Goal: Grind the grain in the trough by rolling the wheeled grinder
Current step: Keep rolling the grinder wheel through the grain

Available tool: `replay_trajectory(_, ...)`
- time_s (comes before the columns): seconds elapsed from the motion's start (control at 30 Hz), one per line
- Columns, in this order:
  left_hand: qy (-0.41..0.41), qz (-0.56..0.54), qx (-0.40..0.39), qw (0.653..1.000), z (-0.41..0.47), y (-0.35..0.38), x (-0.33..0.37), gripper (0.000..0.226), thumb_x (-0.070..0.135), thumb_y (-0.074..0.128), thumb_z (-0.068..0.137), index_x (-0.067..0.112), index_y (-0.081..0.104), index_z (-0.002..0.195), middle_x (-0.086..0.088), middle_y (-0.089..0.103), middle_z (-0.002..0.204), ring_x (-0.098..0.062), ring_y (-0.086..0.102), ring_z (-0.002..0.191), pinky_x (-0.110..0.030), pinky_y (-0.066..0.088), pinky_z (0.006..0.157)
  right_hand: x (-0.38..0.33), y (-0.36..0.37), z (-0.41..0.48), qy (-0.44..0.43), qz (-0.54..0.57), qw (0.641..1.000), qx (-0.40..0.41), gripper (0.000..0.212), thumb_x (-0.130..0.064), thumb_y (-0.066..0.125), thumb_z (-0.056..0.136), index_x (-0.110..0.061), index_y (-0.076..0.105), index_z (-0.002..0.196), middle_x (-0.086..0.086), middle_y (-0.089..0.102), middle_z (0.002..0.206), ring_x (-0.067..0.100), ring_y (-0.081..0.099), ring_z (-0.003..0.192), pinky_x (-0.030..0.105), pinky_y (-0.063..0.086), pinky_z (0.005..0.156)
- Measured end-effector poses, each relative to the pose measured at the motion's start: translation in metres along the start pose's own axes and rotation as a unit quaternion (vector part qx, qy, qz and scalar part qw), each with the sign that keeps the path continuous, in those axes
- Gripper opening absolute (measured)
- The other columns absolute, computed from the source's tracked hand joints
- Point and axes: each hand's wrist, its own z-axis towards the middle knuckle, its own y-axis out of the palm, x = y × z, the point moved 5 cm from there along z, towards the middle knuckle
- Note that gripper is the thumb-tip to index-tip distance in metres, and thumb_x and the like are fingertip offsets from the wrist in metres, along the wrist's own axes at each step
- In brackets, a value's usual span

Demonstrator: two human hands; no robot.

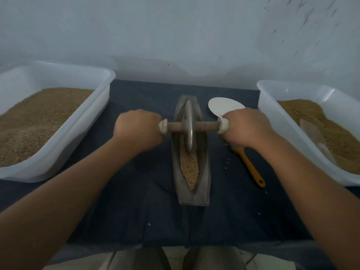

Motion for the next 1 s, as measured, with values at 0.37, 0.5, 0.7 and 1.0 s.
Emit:
replay_trajectory(0.37, 0.112, 0.067, 0.064, 0.989, -0.030, -0.031, 0.014, 0.036, 0.049, 0.059, 0.078, 0.028, 0.043, 0.053, 0.012, 0.036, 0.043, -0.008, 0.033, 0.035, -0.017, 0.020, 0.045, 0.003, 0.011, -0.043, 0.010, 0.164, 0.940, -0.299, 0.016, -0.051, 0.069, 0.064, -0.048, 0.065, 0.079, -0.017, 0.068, 0.068, 0.001, 0.064, 0.058, 0.030, 0.043, 0.053)
replay_trajectory(0.5, 0.073, 0.032, 0.013, 0.997, -0.019, -0.007, 0.002, 0.035, 0.051, 0.057, 0.084, 0.028, 0.045, 0.059, 0.011, 0.044, 0.052, -0.011, 0.040, 0.043, -0.022, 0.024, 0.047, -0.001, -0.001, -0.031, -0.002, 0.094, 0.974, -0.206, 0.028, -0.062, 0.057, 0.060, -0.039, 0.066, 0.075, -0.012, 0.066, 0.064, 0.008, 0.063, 0.057, 0.031, 0.044, 0.051)
replay_trajectory(0.7, -0.017, -0.011, -0.034, 0.999, 0.052, 0.002, 0.001, 0.033, 0.050, 0.055, 0.087, 0.024, 0.056, 0.067, 0.004, 0.058, 0.071, -0.025, 0.055, 0.064, -0.034, 0.044, 0.062, 0.000, -0.004, 0.036, 0.039, -0.031, 0.997, -0.059, 0.023, -0.045, 0.062, 0.082, -0.028, 0.053, 0.069, -0.006, 0.057, 0.069, 0.013, 0.051, 0.061, 0.029, 0.036, 0.052)
replay_trajectory(1.0, 0.078, 0.039, 0.049, 0.995, -0.052, -0.030, 0.005, 0.039, 0.050, 0.067, 0.076, 0.031, 0.040, 0.056, 0.013, 0.035, 0.044, -0.006, 0.032, 0.036, -0.016, 0.018, 0.045, -0.008, -0.012, -0.051, -0.025, 0.130, 0.951, -0.279, 0.035, -0.068, 0.054, 0.050, -0.058, 0.061, 0.083, -0.028, 0.065, 0.071, -0.004, 0.063, 0.062, 0.027, 0.040, 0.050)
